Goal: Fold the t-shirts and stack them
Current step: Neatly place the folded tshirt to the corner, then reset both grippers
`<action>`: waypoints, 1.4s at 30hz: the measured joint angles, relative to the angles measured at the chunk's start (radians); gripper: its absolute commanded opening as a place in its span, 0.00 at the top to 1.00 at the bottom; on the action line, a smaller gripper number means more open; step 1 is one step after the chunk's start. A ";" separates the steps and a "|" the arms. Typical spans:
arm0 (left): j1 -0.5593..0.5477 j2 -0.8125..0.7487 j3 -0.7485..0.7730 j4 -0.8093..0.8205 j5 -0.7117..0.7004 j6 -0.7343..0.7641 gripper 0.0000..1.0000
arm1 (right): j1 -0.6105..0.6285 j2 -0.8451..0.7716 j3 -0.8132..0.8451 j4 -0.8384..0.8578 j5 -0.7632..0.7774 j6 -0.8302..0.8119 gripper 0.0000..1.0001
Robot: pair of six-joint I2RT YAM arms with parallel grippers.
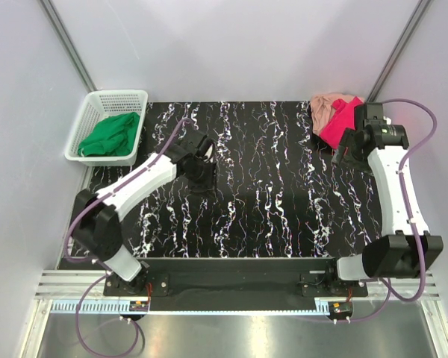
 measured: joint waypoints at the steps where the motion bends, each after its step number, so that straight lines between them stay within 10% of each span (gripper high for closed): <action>1: -0.002 -0.024 -0.005 -0.006 -0.015 -0.006 0.61 | -0.003 0.012 -0.008 0.018 0.001 0.000 0.16; 13: -0.006 -0.225 -0.050 -0.082 -0.097 -0.016 0.57 | -0.067 0.248 0.172 0.101 0.046 -0.023 0.13; 42: -0.006 -0.023 0.026 -0.090 -0.176 0.082 0.58 | -0.132 0.402 0.409 0.064 0.090 0.004 0.11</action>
